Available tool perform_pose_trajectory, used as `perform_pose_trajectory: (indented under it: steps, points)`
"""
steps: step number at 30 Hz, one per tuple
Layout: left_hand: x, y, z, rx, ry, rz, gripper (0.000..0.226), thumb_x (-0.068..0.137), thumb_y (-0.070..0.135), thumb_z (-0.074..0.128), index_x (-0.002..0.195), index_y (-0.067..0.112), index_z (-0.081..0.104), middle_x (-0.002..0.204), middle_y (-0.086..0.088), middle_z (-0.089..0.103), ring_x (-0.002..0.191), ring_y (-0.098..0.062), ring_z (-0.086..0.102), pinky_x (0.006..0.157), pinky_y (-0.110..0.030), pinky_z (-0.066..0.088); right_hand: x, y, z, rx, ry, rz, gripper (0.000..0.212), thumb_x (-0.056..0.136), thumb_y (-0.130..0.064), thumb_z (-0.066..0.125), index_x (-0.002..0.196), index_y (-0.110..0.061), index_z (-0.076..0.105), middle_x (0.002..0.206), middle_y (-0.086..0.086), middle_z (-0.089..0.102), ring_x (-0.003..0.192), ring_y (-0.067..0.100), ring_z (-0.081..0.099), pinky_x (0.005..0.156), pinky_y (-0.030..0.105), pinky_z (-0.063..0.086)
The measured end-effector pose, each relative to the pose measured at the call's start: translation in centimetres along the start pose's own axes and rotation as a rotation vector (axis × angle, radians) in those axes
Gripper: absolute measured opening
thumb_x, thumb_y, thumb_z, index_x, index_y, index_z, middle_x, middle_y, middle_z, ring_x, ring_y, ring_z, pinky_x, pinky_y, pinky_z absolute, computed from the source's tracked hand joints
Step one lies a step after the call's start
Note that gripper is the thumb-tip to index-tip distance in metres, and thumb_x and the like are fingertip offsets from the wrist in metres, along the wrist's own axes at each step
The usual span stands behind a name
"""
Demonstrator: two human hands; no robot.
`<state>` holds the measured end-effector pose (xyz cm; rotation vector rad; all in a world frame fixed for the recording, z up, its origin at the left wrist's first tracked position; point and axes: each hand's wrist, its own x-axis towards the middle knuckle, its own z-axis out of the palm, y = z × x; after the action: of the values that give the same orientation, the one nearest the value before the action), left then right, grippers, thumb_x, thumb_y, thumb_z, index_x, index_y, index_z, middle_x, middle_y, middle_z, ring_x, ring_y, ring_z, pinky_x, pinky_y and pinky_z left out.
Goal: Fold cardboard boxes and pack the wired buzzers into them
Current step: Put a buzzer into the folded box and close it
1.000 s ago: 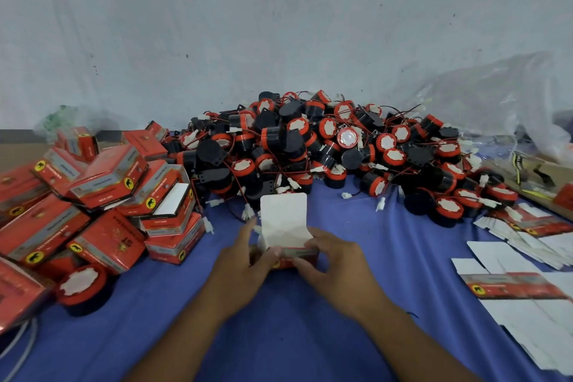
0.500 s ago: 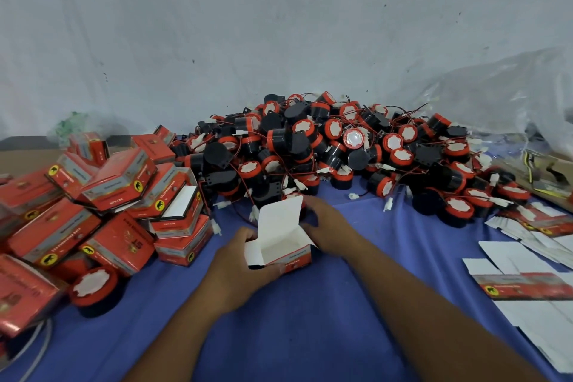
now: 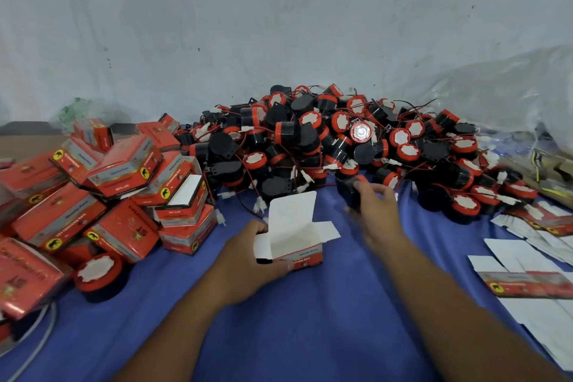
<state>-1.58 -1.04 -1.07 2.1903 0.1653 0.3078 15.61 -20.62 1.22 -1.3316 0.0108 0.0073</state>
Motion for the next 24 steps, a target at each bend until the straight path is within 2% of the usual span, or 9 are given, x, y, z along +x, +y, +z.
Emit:
perform_pose_trajectory:
  steps: [2,4,8,10,13,17,19,22,24]
  points:
    - [-0.1,0.2,0.1,0.002,-0.018,0.029,0.051,0.066,0.055,0.081,0.103,0.040,0.048,0.103,0.022,0.060,0.094,0.013,0.054,0.065,-0.010,0.047,-0.7,-1.9,-1.5,0.161,-0.036,0.048,0.021,0.093,-0.022,0.064,0.109,-0.012,0.055,0.110,0.008,0.062,0.097,0.021,0.063,0.062,0.028,0.055]
    - [-0.3,0.5,0.2,0.001,-0.031,0.040,0.053,0.067,0.056,0.081,0.104,0.040,0.049,0.103,0.025,0.060,0.095,0.013,0.054,0.068,-0.010,0.047,-2.1,-3.6,-2.6,0.294,-0.123,0.048,0.015,0.098,-0.020,0.056,0.111,-0.012,0.057,0.114,0.012,0.062,0.096,0.024,0.062,0.063,0.029,0.056]
    - [-0.5,1.0,0.3,-0.015,-0.066,0.053,0.051,0.070,0.046,0.086,0.107,0.038,0.051,0.106,0.023,0.061,0.096,0.016,0.053,0.070,-0.006,0.044,-6.1,-5.4,-3.9,0.394,-0.342,-0.082,0.025,0.095,-0.011,0.054,0.119,-0.017,0.059,0.116,0.012,0.064,0.100,0.029,0.063,0.073,0.031,0.060]
    - [-0.7,1.3,0.3,-0.012,-0.072,0.053,0.052,0.071,0.045,0.086,0.109,0.038,0.053,0.107,0.023,0.061,0.097,0.016,0.053,0.070,-0.005,0.043,-7.7,-5.5,-4.1,0.269,-0.490,-0.282,0.039,0.086,-0.005,0.057,0.123,-0.018,0.055,0.118,0.008,0.067,0.106,0.027,0.066,0.083,0.036,0.058]
    - [-0.9,1.5,0.4,-0.029,-0.084,0.074,0.053,0.072,0.040,0.087,0.114,0.039,0.055,0.111,0.024,0.062,0.102,0.014,0.054,0.077,-0.007,0.044,-9.1,-4.9,-3.8,-0.097,-0.711,-0.548,0.052,0.081,0.007,0.064,0.127,-0.015,0.053,0.119,0.002,0.066,0.113,0.025,0.064,0.092,0.039,0.055]
    - [-0.8,1.5,0.4,-0.107,-0.104,0.128,0.055,0.072,0.030,0.088,0.121,0.033,0.062,0.115,0.021,0.067,0.107,0.006,0.060,0.086,-0.012,0.048,-8.6,-2.7,-3.4,-0.697,-0.832,-0.831,0.053,0.075,0.007,0.071,0.125,-0.014,0.066,0.131,-0.003,0.056,0.123,0.013,0.056,0.099,0.023,0.047]
    - [-0.6,1.5,0.5,-0.111,-0.110,0.133,0.052,0.074,0.029,0.087,0.120,0.031,0.064,0.114,0.019,0.069,0.106,0.005,0.062,0.085,-0.012,0.048,-8.3,-1.9,-3.3,-0.796,-0.866,-0.837,0.047,0.081,-0.001,0.069,0.125,-0.019,0.069,0.136,-0.005,0.050,0.125,0.006,0.051,0.099,0.017,0.044]
    - [-0.6,1.6,0.5,-0.109,-0.104,0.140,0.047,0.077,0.029,0.085,0.118,0.034,0.064,0.114,0.020,0.068,0.106,0.005,0.061,0.084,-0.011,0.047,-8.0,-1.2,-3.2,-0.879,-0.788,-0.848,0.028,0.089,-0.025,0.063,0.115,-0.024,0.074,0.138,-0.011,0.044,0.124,0.000,0.042,0.100,0.010,0.035]
    - [-0.7,1.7,0.6,-0.086,-0.105,0.200,0.042,0.082,0.029,0.081,0.118,0.040,0.062,0.116,0.024,0.065,0.109,0.006,0.059,0.086,-0.009,0.045,-8.0,-1.0,-3.2,-0.914,-0.784,-0.840,0.024,0.094,-0.029,0.063,0.114,-0.023,0.075,0.131,-0.008,0.047,0.118,0.006,0.046,0.097,0.014,0.038]
